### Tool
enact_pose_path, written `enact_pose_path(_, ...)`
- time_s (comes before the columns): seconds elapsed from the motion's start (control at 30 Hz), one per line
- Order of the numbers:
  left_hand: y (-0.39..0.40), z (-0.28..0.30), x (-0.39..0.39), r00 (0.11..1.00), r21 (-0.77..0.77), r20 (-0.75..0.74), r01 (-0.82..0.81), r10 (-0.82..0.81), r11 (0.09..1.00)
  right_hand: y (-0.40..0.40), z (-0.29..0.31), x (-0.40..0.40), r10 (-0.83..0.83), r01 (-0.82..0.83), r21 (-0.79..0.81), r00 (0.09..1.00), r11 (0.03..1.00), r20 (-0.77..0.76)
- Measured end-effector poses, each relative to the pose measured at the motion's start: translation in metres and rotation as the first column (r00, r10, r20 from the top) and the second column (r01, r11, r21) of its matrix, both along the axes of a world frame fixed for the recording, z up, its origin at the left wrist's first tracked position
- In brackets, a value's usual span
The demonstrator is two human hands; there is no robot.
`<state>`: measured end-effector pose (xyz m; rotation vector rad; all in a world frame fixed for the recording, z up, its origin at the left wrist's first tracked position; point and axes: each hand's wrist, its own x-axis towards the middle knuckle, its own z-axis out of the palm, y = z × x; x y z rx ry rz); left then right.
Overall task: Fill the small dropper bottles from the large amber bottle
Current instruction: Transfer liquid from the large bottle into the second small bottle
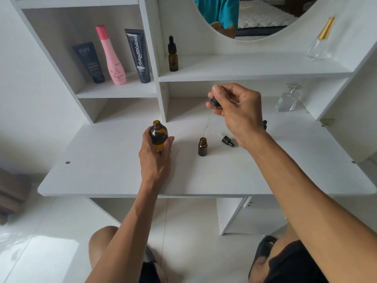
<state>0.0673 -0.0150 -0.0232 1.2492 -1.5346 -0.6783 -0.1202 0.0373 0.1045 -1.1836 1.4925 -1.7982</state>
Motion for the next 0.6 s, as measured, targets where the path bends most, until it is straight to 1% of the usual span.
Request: enact_pose_path(0.6, 0.000, 0.001, 0.000, 1.000, 0.003, 0.006, -0.003, 0.003, 1.000, -0.005, -0.012, 0.001, 0.009, -0.008, 0.019, 1.000, 1.000, -0.018)
